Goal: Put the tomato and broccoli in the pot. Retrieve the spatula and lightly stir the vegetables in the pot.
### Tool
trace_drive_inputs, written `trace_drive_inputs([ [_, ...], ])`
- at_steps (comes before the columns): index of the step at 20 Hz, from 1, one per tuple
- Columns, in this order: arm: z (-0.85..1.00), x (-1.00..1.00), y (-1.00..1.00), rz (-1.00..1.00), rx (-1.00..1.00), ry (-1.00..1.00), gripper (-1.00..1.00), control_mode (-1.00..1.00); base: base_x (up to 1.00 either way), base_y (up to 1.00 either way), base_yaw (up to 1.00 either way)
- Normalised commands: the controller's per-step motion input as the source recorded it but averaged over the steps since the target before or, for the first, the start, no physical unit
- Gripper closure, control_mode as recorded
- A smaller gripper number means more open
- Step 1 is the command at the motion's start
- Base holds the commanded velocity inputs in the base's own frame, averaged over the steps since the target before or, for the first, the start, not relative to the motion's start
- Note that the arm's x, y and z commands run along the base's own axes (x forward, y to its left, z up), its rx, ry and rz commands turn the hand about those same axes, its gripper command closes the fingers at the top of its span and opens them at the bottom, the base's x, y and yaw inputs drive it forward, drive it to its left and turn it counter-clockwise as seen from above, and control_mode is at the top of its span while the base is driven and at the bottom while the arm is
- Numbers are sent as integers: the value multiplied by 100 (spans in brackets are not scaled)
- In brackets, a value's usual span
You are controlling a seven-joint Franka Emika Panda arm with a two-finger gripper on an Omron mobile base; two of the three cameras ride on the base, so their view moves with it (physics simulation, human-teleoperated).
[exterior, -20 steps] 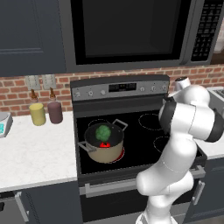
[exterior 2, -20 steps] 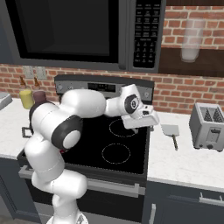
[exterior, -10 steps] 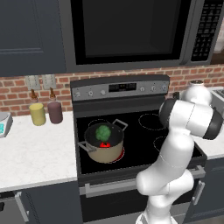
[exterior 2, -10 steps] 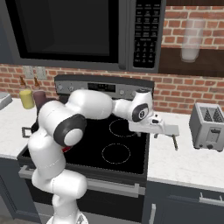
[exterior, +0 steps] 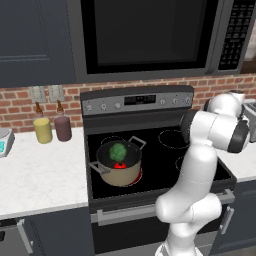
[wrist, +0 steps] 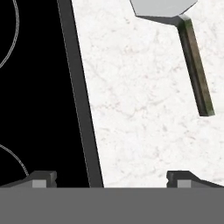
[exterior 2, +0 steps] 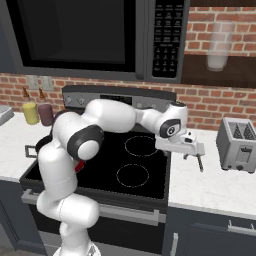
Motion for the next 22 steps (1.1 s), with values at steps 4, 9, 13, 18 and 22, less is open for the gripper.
trace_drive_inputs([
  [4, 0, 0, -6, 0, 0, 1, -100, -100, 0, 0, 0],
  [9, 0, 5, -17, 0, 0, 1, -100, -100, 0, 0, 0],
  [13, 0, 1, -14, 0, 1, 1, -100, -100, 0, 0, 0],
  [18, -8, 1, -14, 0, 0, 3, -100, -100, 0, 0, 0],
  [22, -11, 5, -19, 0, 0, 3, -100, -100, 0, 0, 0],
])
